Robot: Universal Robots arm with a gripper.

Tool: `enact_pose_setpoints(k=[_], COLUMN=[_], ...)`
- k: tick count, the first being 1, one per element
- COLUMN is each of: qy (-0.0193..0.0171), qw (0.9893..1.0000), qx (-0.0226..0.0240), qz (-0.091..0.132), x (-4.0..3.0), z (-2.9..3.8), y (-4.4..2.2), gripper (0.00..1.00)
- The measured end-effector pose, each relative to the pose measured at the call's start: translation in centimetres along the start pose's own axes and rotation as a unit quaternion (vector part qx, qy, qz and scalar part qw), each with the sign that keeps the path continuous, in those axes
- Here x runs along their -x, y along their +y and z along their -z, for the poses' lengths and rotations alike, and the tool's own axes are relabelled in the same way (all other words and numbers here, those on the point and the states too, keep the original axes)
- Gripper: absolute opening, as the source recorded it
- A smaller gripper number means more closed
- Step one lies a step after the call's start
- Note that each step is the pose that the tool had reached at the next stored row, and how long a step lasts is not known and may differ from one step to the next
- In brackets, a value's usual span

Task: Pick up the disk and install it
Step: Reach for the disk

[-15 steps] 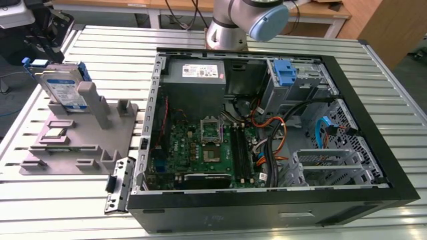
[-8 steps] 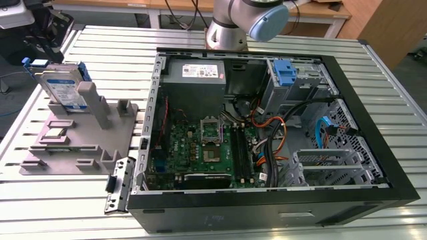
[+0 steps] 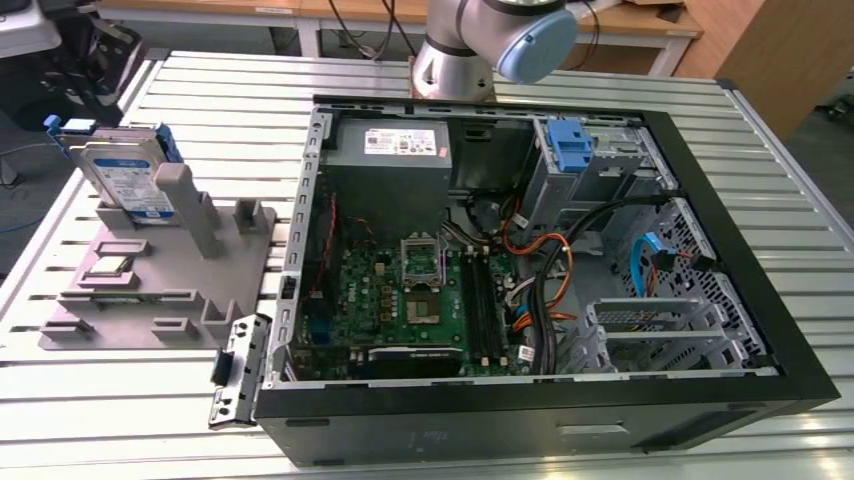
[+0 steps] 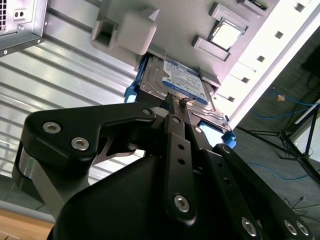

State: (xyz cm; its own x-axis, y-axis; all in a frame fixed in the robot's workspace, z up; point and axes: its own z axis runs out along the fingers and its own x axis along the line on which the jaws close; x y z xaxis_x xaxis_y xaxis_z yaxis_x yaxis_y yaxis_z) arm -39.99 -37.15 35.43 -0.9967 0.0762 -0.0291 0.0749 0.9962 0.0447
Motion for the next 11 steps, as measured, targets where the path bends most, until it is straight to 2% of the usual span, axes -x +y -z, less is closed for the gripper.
enact_pose_setpoints(k=[5,11], qy=[0.0001,0.0000], qw=[1.0000,1.0000], qx=[0.0000,0.0000], qz=[0.000,0.000], x=[-0.36,-0.44], z=[-0.03,-0.04], y=[0.01,0.01], gripper=[0.10,0.10])
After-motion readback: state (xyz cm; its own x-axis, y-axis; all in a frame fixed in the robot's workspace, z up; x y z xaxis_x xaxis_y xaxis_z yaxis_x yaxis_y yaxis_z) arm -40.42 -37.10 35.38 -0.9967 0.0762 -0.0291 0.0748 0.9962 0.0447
